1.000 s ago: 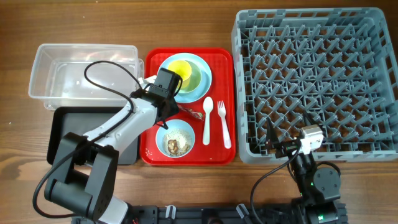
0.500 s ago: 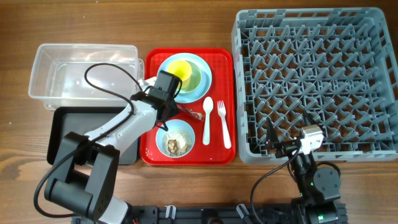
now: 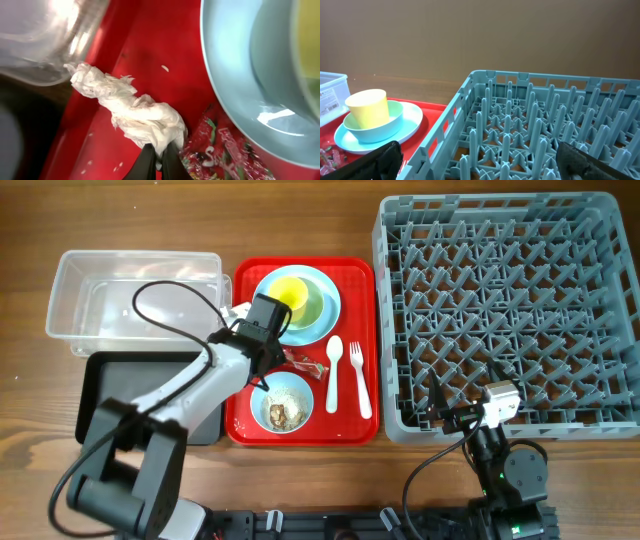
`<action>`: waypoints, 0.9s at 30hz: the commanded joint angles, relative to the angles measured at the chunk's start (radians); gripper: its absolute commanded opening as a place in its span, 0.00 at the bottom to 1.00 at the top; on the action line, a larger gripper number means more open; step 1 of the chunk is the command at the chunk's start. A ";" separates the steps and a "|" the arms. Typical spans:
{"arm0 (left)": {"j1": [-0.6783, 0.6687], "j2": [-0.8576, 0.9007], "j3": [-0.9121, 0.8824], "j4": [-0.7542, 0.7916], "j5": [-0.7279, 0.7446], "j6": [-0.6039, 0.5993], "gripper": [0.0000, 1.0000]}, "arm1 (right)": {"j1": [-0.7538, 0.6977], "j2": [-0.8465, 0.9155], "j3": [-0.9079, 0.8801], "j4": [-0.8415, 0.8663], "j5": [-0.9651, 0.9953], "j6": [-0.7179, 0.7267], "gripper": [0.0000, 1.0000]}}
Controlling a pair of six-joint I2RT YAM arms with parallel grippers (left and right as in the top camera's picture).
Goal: Sort waste into correct bins and load items into the dishwasher rack
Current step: 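Carry the tissue left over the clear plastic bin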
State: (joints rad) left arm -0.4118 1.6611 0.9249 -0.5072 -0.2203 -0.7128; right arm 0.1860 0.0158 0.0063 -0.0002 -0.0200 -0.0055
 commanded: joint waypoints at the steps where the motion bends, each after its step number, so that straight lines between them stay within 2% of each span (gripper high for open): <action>1: 0.005 -0.155 -0.001 -0.025 -0.040 0.001 0.04 | -0.004 -0.002 -0.001 0.005 -0.004 -0.006 1.00; 8: 0.016 -0.394 -0.001 -0.061 -0.048 0.002 0.04 | -0.004 -0.002 -0.001 0.005 -0.004 -0.006 1.00; 13: 0.126 -0.484 -0.001 -0.055 -0.099 0.008 0.04 | -0.004 -0.002 -0.001 0.005 -0.004 -0.005 1.00; 21: 0.351 -0.439 -0.001 0.025 -0.098 0.032 0.04 | -0.004 -0.002 -0.001 0.005 -0.004 -0.006 1.00; 27: 0.436 -0.346 -0.001 0.108 -0.094 0.044 0.04 | -0.004 -0.002 -0.001 0.005 -0.004 -0.006 1.00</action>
State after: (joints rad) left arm -0.0082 1.2613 0.9234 -0.4294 -0.3019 -0.6937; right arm 0.1860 0.0158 0.0063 -0.0002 -0.0196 -0.0055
